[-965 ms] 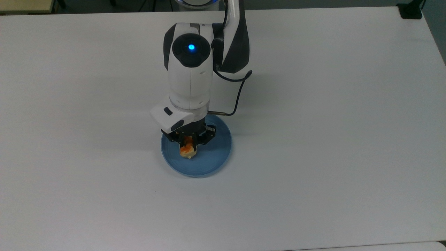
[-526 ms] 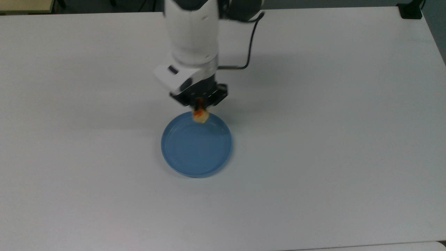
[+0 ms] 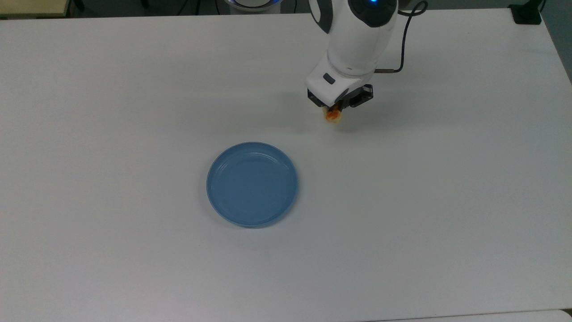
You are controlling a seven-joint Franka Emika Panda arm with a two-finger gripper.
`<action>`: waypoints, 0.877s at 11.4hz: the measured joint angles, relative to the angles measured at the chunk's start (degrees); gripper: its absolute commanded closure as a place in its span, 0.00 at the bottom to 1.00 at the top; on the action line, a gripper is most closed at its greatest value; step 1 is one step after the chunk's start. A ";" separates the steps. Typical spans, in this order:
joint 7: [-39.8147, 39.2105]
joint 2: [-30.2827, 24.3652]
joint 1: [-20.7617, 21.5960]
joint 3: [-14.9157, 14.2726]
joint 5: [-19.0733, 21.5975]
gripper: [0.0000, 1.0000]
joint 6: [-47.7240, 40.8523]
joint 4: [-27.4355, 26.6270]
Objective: Put the bread on the table
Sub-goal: 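Lift the bread off the plate and carry it beside the plate, then lower the bread onto the table and open the gripper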
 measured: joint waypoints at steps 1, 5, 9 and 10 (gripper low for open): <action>0.95 0.15 0.45 0.67 0.00 0.34 0.01 -1.40; 2.94 1.98 0.64 2.10 0.00 0.00 1.03 -3.55; 3.05 1.21 -0.41 2.15 -0.02 0.00 1.04 -3.04; 2.71 -0.45 -2.03 2.12 -0.11 0.00 0.94 -1.66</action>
